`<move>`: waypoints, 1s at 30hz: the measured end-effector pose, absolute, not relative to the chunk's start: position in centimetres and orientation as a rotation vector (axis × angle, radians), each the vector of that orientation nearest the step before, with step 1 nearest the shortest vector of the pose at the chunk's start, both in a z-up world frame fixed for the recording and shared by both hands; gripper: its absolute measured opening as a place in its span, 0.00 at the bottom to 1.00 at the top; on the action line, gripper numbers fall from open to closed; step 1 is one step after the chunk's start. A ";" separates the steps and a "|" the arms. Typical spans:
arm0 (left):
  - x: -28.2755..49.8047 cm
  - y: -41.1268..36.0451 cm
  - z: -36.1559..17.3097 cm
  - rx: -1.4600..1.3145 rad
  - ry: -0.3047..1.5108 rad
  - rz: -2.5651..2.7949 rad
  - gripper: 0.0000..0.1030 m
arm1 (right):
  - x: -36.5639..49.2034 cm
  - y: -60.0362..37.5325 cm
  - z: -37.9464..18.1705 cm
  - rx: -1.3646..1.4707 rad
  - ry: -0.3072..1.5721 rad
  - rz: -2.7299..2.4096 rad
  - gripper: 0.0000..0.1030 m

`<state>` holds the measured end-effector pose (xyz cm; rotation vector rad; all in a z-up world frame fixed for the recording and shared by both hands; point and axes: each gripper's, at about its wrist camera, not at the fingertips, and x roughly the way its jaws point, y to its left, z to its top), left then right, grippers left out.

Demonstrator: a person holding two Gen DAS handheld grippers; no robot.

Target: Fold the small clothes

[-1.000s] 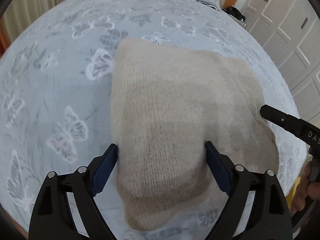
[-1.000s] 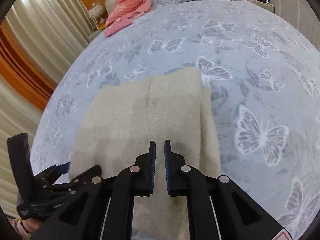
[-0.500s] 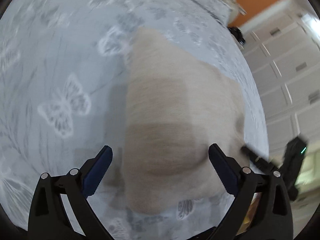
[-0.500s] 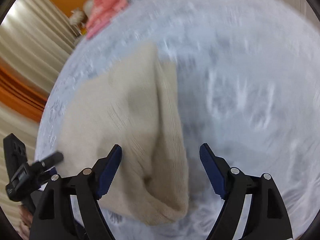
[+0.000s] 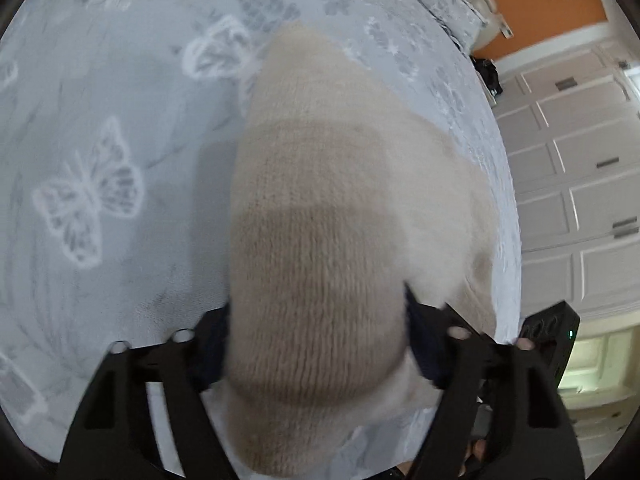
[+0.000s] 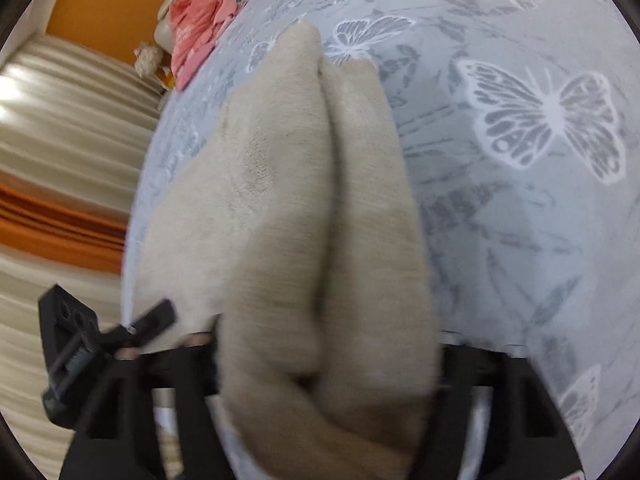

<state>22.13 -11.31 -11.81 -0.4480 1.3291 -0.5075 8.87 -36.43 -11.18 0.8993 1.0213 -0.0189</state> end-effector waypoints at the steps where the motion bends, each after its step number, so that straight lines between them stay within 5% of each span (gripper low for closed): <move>1: 22.0 -11.5 -11.3 -0.432 1.321 -0.513 0.55 | 8.8 -36.6 -11.0 0.910 1.016 -0.016 0.42; 6: 20.9 -12.1 -6.9 -0.303 1.240 -0.515 0.46 | 8.0 -35.4 -6.8 0.854 0.948 -0.001 0.37; 30: 8.9 -6.7 7.8 -0.182 1.068 -0.578 0.46 | -5.6 -29.1 7.0 0.751 0.772 0.072 0.37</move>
